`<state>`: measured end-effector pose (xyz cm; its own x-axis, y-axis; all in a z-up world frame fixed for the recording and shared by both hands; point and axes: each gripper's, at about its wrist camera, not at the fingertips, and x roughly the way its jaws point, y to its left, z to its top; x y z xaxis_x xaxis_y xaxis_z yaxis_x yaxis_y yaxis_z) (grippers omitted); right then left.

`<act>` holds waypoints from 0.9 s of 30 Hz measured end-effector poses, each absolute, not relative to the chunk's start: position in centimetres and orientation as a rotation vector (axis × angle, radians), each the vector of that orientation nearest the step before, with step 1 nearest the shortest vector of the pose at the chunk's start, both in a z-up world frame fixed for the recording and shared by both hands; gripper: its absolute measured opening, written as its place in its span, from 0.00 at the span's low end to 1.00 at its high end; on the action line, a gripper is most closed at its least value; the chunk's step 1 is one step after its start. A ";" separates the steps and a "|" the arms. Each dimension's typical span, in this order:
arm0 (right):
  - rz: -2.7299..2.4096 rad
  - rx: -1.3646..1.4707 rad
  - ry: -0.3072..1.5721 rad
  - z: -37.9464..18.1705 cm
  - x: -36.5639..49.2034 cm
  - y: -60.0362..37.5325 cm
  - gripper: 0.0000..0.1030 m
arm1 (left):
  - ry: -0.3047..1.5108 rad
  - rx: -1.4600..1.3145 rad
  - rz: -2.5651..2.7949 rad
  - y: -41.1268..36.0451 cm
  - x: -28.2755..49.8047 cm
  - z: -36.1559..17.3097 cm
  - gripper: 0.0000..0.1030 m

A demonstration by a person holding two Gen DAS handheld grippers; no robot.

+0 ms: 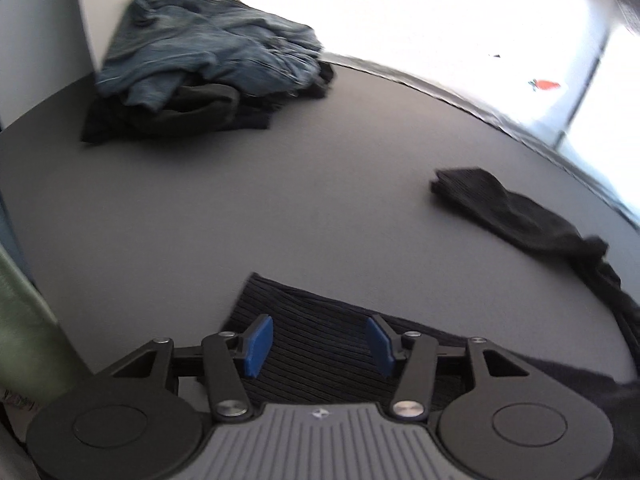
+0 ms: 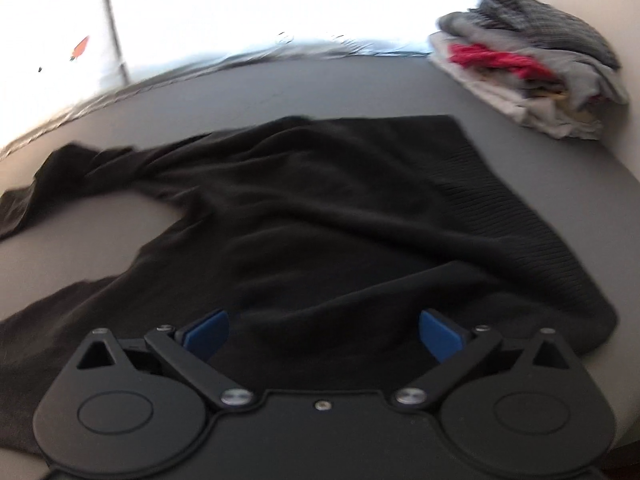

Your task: Fold clothes

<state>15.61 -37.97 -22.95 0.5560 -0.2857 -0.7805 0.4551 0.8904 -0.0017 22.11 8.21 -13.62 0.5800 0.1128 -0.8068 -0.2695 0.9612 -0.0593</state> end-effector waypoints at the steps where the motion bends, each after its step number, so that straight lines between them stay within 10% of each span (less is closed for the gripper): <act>1: -0.428 0.200 0.890 -23.3 16.1 -36.9 1.00 | 0.941 -0.169 0.204 7.8 22.5 -13.8 0.53; 17: -0.148 0.112 0.809 -21.9 27.3 -26.3 0.97 | 0.990 -0.018 0.017 7.3 34.5 -14.5 0.62; 19: -0.094 0.101 0.813 -21.9 29.6 -25.0 0.89 | 0.990 -0.014 0.020 7.3 36.2 -14.7 0.62; 22: -0.016 0.012 0.847 -22.6 33.3 -22.2 0.38 | 0.982 -0.010 0.033 7.4 38.8 -15.0 0.62; 27: 0.096 -0.191 0.885 -23.5 37.6 -18.1 0.20 | 1.024 -0.044 0.022 7.7 42.3 -15.6 0.62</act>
<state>37.57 -18.06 -23.53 0.6307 0.0050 -0.7760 -0.1623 0.9787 -0.1256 42.33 7.72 -15.63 0.5200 -0.0024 -0.8542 -0.0388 0.9989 -0.0264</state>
